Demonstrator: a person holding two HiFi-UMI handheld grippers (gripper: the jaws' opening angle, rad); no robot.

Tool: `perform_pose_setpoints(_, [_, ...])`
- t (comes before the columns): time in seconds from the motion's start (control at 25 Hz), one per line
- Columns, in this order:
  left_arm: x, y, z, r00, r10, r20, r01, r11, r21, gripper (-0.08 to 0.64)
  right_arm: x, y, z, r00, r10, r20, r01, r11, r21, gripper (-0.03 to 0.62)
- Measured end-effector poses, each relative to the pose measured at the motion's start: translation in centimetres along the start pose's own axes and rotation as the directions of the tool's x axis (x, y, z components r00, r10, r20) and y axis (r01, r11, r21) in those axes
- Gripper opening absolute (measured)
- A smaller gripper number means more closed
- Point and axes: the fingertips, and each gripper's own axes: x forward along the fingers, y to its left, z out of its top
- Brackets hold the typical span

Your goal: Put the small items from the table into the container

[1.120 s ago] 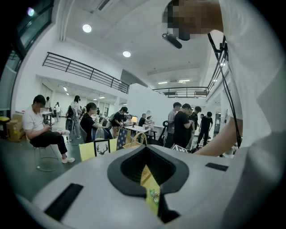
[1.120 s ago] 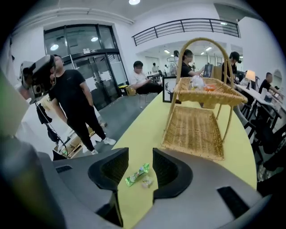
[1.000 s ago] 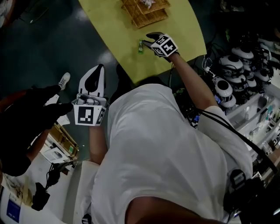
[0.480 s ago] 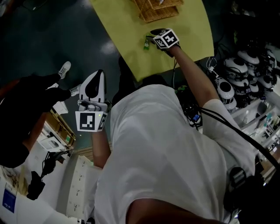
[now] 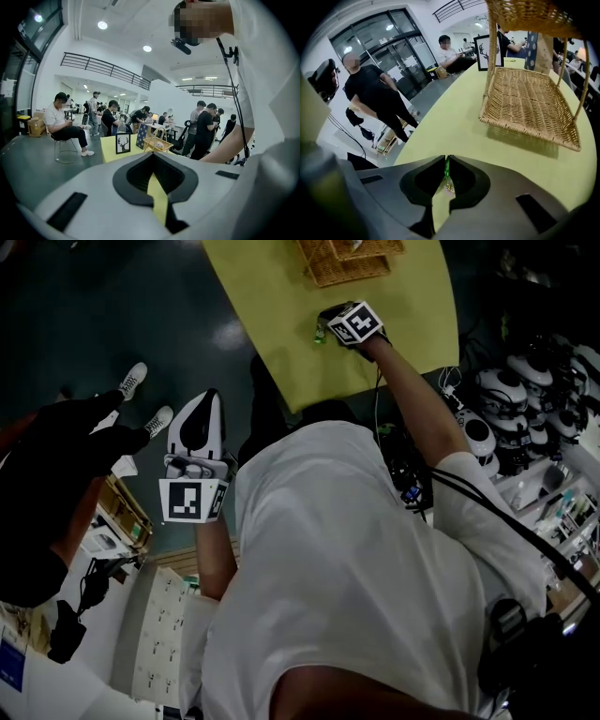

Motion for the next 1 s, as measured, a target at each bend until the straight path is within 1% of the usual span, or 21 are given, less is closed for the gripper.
perform_pose_setpoints(0.12, [0.6, -0.3, 0.3, 1.000, -0.013, 0.014, 0.013, 1.000, 0.004, 0.008, -1.0, 0.3, 0.9, 1.000, 0.014, 0.027, -0.013, 1.000, -0.018, 0.038])
perform_pose_setpoints(0.32, [2.1, -1.0, 0.8, 0.998, -0.048, 0.042, 0.048, 0.999, 0.016, 0.008, -3.9, -0.4, 2.4, 0.997, -0.007, 0.081, 0.009, 1.000, -0.023, 0.037])
perform_pose_setpoints(0.6, [1.9, -1.3, 2.7, 0.991, -0.098, 0.095, 0.094, 0.995, 0.044, 0.008, -9.5, 0.5, 5.5, 0.985, -0.070, 0.160, 0.081, 0.995, -0.063, 0.037])
perform_pose_setpoints(0.88, [2.8, -2.0, 4.0, 0.979, -0.153, 0.131, 0.145, 0.987, 0.072, 0.008, -14.3, 0.3, 8.0, 0.966, -0.125, 0.227, 0.147, 0.985, -0.084, 0.037])
perform_pose_setpoints(1.0, [3.2, -2.5, 4.3, 0.974, -0.176, 0.141, 0.166, 0.983, 0.084, 0.008, -16.5, -0.1, 9.1, 0.954, -0.151, 0.260, 0.180, 0.979, -0.093, 0.037])
